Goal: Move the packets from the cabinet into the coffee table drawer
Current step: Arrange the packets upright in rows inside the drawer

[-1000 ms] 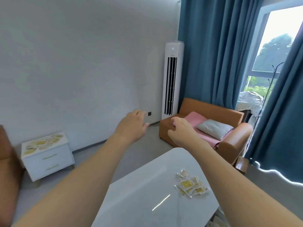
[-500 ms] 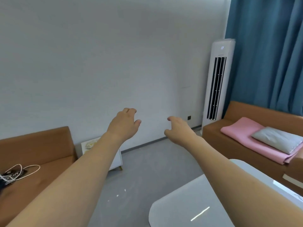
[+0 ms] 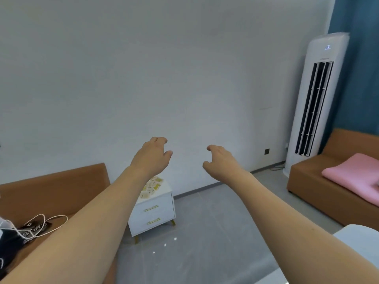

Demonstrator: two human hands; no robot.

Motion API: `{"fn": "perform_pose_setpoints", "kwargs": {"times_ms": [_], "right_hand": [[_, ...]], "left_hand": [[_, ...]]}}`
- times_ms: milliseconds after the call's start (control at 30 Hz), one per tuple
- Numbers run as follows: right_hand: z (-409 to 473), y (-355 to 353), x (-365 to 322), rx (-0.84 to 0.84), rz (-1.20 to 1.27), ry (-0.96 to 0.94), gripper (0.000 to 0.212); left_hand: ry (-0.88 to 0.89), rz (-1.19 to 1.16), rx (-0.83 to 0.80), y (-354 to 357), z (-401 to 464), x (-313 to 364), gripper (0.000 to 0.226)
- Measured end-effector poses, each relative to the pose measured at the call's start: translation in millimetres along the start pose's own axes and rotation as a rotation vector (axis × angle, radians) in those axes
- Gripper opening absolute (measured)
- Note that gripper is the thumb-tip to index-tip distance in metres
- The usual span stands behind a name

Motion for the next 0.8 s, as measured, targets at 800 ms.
{"fn": "perform_pose_setpoints", "kwargs": {"times_ms": [800], "right_hand": [[529, 251, -151, -0.172, 0.100, 0.004, 0.057]], "left_hand": [[-0.240, -0.130, -0.080, 47, 437, -440, 0.049]]}}
Point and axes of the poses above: each hand's wrist, its own z-axis towards the middle knuckle, its own y-axis out of the palm, x = y × z, the point moved 10 cm from there along z, towards the middle knuckle, and after that the axes turned 14 degrees about -z, right-handed, at the moved point
